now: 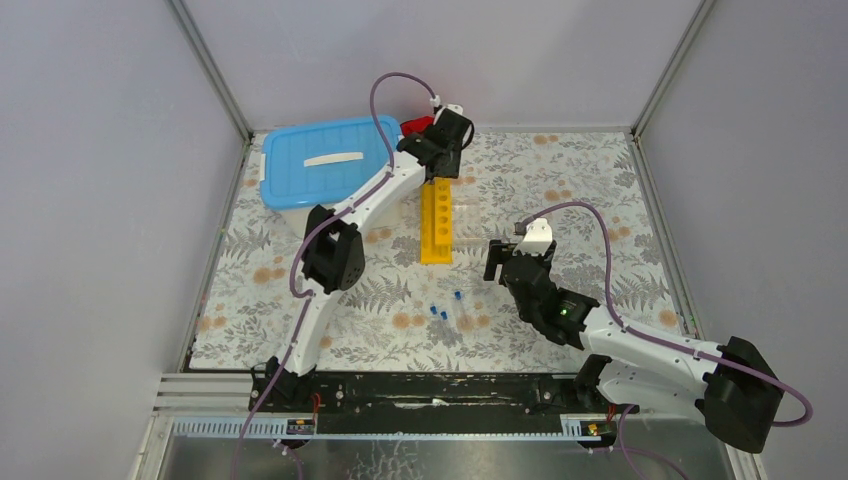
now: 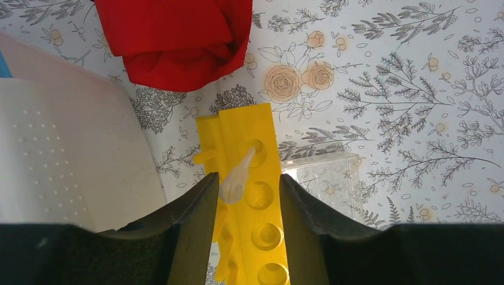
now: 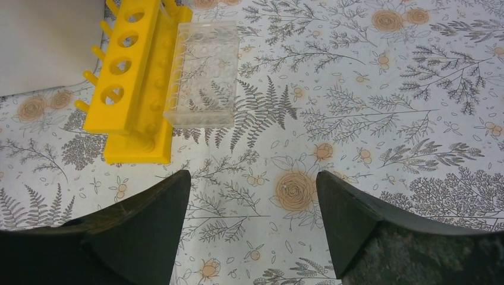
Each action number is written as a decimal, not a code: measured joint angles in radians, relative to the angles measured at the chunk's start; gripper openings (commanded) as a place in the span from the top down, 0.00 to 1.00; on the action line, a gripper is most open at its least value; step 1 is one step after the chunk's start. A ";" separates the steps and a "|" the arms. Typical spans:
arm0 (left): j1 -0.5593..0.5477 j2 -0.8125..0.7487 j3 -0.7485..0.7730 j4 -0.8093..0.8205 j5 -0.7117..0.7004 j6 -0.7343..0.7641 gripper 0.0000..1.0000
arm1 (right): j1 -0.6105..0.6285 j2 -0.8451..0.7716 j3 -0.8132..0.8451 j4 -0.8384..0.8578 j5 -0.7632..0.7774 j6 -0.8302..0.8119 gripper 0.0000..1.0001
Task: Organize the chemistry lab equipment
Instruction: Insert the test tube into the slot of the test tube rack, then pick up the test tube at the center of the board.
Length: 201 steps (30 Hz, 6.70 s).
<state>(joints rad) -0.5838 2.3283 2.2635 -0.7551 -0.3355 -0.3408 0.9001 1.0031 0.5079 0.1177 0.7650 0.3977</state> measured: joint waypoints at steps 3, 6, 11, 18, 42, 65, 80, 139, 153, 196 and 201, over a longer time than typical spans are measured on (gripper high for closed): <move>-0.005 -0.005 -0.003 0.000 -0.002 0.000 0.48 | 0.000 0.000 0.000 -0.006 0.000 0.000 0.15; -0.012 -0.025 -0.006 0.000 -0.007 0.000 0.45 | 0.000 0.002 0.003 -0.021 -0.003 -0.001 0.15; -0.021 -0.115 -0.038 0.001 -0.031 -0.005 0.41 | -0.001 0.050 0.049 -0.053 -0.044 -0.016 0.14; -0.026 -0.318 -0.188 0.018 -0.079 -0.032 0.39 | 0.001 0.124 0.101 -0.100 -0.138 -0.035 0.18; -0.035 -0.917 -0.996 0.143 -0.062 -0.229 0.39 | 0.348 0.269 0.177 -0.346 -0.149 0.146 0.49; -0.077 -0.986 -1.109 0.184 -0.037 -0.280 0.38 | 0.429 0.377 0.129 -0.358 -0.182 0.361 0.61; -0.077 -0.987 -1.129 0.202 -0.032 -0.280 0.38 | 0.436 0.433 0.125 -0.315 -0.211 0.378 0.68; -0.076 -0.903 -0.833 -0.044 0.522 -0.235 0.40 | 0.487 0.003 0.104 -0.260 -0.197 0.087 0.98; -0.077 -0.929 -0.923 -0.072 0.705 -0.266 0.40 | 0.488 -0.053 0.117 -0.233 -0.198 -0.006 0.99; -0.116 -0.916 -0.959 -0.070 0.880 -0.301 0.66 | 0.540 -0.142 0.132 -0.181 -0.209 -0.062 1.00; -0.116 -0.916 -0.960 -0.070 0.897 -0.298 0.69 | 0.540 -0.147 0.129 -0.179 -0.210 -0.064 1.00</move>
<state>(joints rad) -0.6998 1.4124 1.3033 -0.8253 0.5617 -0.6392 1.4403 0.8562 0.6365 -0.0616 0.5549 0.3340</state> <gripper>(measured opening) 0.330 0.043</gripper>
